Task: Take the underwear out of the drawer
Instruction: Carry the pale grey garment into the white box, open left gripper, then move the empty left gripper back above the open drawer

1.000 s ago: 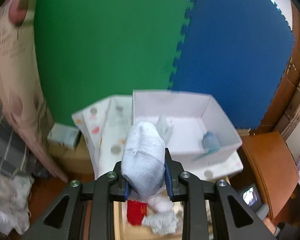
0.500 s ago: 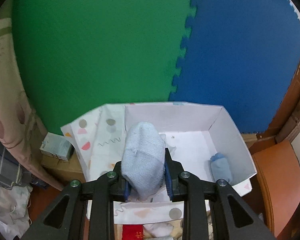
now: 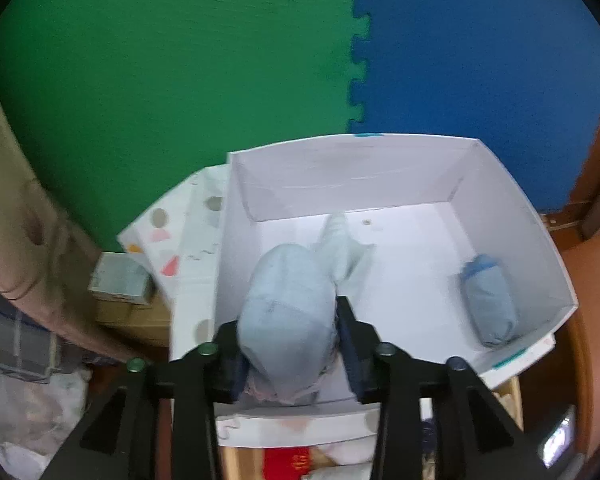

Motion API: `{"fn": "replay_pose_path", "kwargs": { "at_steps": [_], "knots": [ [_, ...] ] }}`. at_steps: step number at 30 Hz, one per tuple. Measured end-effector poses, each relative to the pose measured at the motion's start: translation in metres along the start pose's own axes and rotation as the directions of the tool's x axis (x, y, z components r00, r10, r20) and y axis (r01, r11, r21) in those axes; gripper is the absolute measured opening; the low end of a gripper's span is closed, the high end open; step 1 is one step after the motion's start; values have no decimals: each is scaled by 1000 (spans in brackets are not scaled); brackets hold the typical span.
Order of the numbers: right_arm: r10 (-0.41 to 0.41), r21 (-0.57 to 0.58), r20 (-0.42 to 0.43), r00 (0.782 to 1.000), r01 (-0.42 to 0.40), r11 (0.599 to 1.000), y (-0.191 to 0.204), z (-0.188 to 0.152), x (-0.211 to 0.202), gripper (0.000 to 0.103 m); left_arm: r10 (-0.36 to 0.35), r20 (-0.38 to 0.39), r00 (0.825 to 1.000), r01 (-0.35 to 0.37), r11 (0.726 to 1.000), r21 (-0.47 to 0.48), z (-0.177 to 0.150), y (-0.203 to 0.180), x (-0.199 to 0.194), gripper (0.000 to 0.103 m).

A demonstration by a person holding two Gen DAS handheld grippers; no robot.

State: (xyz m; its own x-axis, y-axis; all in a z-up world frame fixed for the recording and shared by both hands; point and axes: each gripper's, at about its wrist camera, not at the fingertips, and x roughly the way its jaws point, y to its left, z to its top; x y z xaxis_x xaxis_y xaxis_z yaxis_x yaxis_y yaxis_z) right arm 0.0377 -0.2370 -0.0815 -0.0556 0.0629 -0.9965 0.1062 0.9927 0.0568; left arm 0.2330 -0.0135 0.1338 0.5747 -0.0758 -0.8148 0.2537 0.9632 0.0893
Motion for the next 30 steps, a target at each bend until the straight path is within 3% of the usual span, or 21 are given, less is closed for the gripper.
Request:
{"fn": "replay_pose_path", "kwargs": {
  "at_steps": [3,15,24,30],
  "knots": [
    [-4,-4,1,1000,4,1000,0,1,1,42,2,-10,1000,-2,1000,-4,2,2,-4,48],
    [-6,-5,4,1000,6,1000,3,1,1,42,2,37,999,-3,1000,12,-9,13,-42,49],
    [-6,3,21,1000,6,1000,4,-3,-4,42,0,10,1000,0,1000,-20,-73,35,-64,49],
    [-17,1,59,998,17,1000,4,-6,-13,42,34,-21,999,-35,998,-51,-132,41,-52,49]
  ]
}}
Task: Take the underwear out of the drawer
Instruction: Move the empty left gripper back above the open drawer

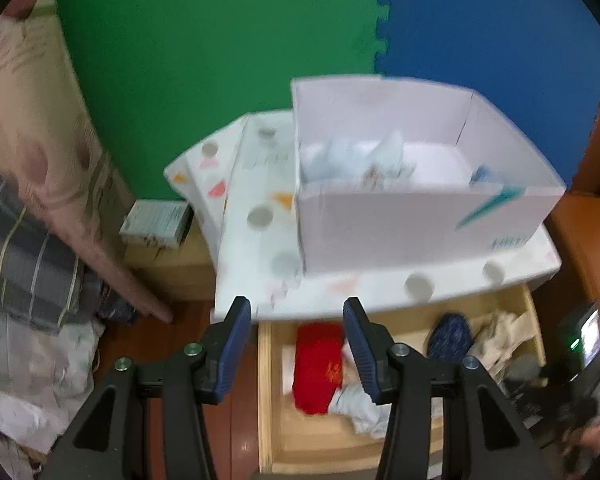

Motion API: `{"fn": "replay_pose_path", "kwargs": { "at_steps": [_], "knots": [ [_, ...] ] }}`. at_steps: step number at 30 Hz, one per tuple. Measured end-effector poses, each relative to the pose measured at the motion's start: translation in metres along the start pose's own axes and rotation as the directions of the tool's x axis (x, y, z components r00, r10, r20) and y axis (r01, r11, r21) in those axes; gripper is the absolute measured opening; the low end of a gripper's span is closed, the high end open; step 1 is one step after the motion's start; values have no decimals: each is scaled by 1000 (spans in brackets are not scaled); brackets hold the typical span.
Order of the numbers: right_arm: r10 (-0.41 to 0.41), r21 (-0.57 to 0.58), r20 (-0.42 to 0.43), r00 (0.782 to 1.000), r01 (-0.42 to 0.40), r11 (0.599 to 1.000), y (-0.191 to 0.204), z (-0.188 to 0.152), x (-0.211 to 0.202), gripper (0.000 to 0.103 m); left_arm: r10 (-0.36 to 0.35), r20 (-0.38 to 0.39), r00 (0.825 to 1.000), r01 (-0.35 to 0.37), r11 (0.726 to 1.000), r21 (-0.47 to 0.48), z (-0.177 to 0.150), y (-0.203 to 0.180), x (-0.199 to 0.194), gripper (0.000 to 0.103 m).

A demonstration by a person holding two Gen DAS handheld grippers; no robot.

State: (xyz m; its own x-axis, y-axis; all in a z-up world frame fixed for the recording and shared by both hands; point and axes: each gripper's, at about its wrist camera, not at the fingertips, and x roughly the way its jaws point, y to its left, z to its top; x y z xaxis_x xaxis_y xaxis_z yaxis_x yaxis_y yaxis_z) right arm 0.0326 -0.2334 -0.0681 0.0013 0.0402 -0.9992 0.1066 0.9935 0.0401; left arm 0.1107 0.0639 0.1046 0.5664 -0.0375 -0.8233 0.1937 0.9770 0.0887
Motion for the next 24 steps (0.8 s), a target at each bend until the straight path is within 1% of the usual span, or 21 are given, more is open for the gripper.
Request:
{"fn": "replay_pose_path", "kwargs": {
  "at_steps": [5,10,13,17,20,24],
  "knots": [
    [10,16,26,1000,-10,1000,-3,-1,-7,42,5,-64,998,-7,999,-33,-45,1,24,49],
    [12,28,57,998,-14,1000,-11,0,-16,42,7,-103,995,-15,997,-77,-78,0,43,49],
    [-5,21,69,998,3,1000,-11,1,-20,42,8,-120,993,-19,995,-93,-93,0,53,49],
    [-16,25,89,996,14,1000,-9,1,-26,41,19,-123,992,-33,993,-110,-103,1,59,49],
    [-7,34,124,992,3,999,-10,1,-33,42,7,-127,992,-24,991,-133,-111,3,64,49],
    [20,44,129,991,-26,999,-11,8,-46,42,10,-141,990,-31,989,-144,-123,2,72,49]
  ]
}}
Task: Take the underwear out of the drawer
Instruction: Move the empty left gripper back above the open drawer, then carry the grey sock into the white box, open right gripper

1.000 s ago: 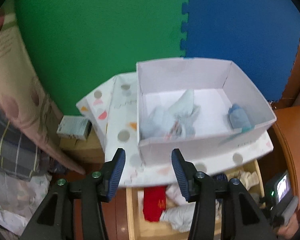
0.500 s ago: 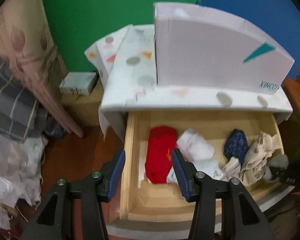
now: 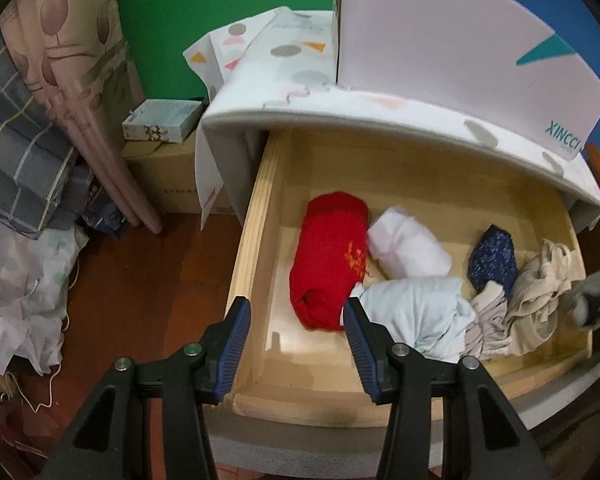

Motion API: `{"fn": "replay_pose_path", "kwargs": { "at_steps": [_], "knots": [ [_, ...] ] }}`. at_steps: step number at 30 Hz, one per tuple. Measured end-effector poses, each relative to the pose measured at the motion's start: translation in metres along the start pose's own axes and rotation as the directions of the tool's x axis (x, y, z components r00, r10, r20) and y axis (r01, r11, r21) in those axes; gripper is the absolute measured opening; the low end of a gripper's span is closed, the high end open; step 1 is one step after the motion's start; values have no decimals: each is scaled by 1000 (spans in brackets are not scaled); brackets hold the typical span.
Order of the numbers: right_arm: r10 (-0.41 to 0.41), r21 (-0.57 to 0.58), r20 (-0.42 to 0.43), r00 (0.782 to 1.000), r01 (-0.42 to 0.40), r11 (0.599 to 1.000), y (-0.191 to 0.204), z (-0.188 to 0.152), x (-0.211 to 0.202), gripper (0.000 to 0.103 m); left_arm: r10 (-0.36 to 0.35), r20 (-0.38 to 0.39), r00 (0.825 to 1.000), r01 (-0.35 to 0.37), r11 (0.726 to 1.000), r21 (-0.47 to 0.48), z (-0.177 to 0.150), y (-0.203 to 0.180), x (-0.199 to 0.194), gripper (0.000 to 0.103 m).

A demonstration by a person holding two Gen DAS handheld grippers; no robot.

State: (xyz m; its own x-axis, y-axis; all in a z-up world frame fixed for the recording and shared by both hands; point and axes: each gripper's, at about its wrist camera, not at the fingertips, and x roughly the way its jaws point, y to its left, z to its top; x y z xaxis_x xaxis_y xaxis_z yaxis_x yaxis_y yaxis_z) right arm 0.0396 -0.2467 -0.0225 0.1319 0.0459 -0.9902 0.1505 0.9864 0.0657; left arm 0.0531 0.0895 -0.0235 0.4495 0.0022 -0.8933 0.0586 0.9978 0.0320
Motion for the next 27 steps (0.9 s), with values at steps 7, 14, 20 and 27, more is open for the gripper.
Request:
{"fn": "replay_pose_path", "kwargs": {
  "at_steps": [7,14,20,27],
  "knots": [
    [-14,-53,73,997,18,998,16,26,-49,42,4,13,1000,-5,1000,15,-7,-4,-1,49],
    [-30,-99,183,983,49,994,34,67,-119,42,32,23,999,-32,999,21,-8,-7,-1,49],
    [-24,-105,297,955,58,993,56,118,-171,42,25,13,1000,-25,1000,5,-8,-3,1,49],
    [-51,-123,305,951,93,988,88,176,-169,42,-6,23,1000,8,999,-51,-8,7,2,49]
  ]
}}
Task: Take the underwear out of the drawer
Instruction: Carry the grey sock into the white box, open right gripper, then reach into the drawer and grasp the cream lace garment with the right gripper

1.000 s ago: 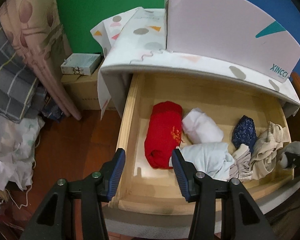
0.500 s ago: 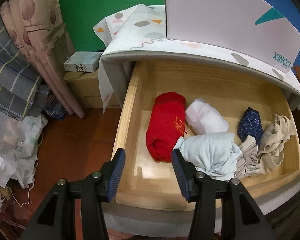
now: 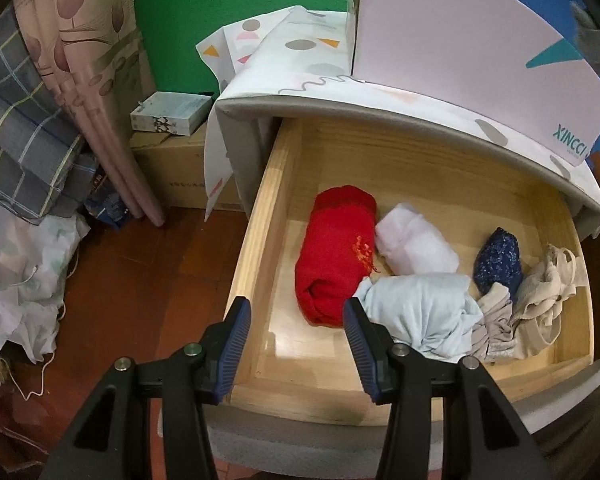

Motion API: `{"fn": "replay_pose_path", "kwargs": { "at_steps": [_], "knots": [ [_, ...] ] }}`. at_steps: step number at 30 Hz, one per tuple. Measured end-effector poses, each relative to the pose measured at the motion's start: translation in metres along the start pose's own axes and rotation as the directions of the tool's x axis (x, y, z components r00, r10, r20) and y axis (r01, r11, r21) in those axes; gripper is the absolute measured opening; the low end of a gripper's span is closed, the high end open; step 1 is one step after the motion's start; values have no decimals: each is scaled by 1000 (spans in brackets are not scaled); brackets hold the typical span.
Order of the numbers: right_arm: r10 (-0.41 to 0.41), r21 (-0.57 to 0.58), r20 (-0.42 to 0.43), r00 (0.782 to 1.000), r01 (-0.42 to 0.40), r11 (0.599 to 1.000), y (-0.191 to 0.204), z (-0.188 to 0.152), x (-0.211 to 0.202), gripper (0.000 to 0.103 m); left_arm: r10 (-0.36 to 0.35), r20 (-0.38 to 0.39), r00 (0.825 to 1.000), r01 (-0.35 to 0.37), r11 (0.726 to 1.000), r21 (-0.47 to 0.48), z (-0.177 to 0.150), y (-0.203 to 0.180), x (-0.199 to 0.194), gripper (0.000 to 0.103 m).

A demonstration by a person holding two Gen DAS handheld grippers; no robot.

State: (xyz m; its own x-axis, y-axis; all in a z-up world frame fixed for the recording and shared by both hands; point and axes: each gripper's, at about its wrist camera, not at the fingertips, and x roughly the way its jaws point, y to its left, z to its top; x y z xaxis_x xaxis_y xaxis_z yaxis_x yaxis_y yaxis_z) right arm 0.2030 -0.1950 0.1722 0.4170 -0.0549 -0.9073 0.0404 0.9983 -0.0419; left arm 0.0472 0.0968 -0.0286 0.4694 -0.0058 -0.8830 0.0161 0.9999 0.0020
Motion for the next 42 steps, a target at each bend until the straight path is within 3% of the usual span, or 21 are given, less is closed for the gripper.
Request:
{"fn": "replay_pose_path", "kwargs": {
  "at_steps": [13,17,21,25,29,32,35,38,42],
  "knots": [
    [-42,-37,-115,992,38,999,23,6,70,48,-47,2,999,47,999,-20,1,1,2,49],
    [-21,-19,-157,987,18,1000,22,2,79,55,-46,-3,999,46,999,-19,1,1,3,49],
    [-11,-14,-133,991,9,1000,22,-3,62,65,-48,-11,999,48,999,-21,1,2,5,49],
    [-9,-24,-106,994,6,1000,19,-7,36,68,-43,-16,999,42,999,-23,1,1,6,49],
    [16,-35,-113,993,-20,999,15,-29,9,69,-39,-21,999,39,999,-21,0,1,6,49],
    [27,-27,-140,990,-31,999,8,-55,3,79,-40,-27,999,39,999,-23,0,3,7,49],
    [3,-36,-208,978,-11,999,3,-90,13,79,-33,-32,999,33,999,-15,0,2,7,49],
    [-20,-36,-310,950,9,999,-2,-124,42,79,-30,-36,999,30,1000,0,-1,-1,7,49],
    [26,68,-440,898,4,998,-14,-164,90,79,-31,-37,999,31,999,-8,-1,-1,8,49]
  ]
}}
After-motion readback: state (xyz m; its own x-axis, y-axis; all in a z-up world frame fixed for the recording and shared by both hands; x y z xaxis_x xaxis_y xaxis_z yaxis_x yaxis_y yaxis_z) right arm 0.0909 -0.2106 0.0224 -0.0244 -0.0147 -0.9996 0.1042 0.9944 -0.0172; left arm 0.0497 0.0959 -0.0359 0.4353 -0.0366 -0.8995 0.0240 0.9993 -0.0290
